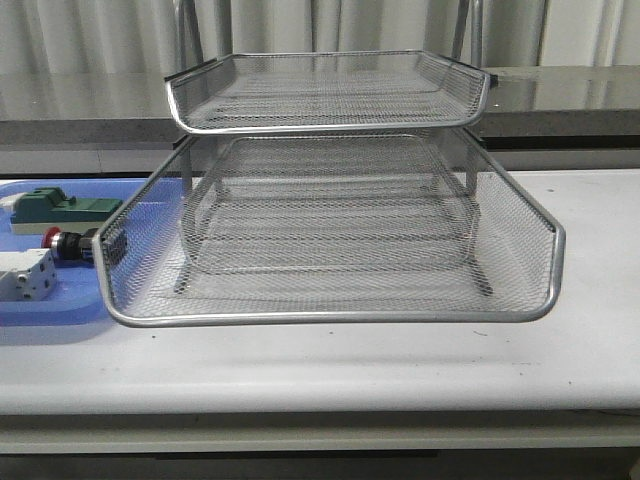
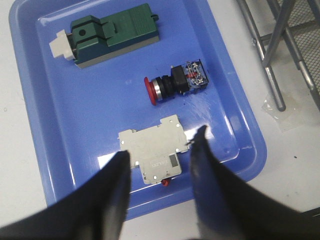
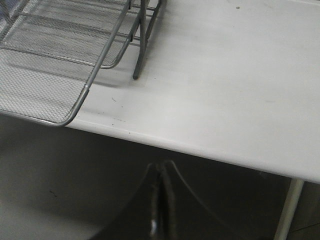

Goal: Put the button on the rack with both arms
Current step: 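Lower the left gripper onto the red-capped push button in the tray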

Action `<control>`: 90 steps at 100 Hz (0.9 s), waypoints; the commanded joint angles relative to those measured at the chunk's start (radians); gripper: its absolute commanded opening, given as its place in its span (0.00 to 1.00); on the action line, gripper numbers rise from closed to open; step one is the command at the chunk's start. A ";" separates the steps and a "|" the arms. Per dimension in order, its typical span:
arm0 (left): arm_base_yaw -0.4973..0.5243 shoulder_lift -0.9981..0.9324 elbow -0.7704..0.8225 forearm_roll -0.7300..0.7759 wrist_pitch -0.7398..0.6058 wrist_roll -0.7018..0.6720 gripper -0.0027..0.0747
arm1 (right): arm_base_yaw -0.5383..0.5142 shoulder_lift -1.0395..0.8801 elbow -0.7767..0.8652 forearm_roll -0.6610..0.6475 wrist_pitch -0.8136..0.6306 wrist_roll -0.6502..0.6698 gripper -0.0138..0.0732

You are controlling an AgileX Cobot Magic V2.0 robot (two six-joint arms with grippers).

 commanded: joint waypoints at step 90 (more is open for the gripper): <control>-0.001 0.161 -0.291 -0.054 0.017 0.350 0.86 | 0.001 0.010 -0.034 0.003 -0.060 -0.001 0.08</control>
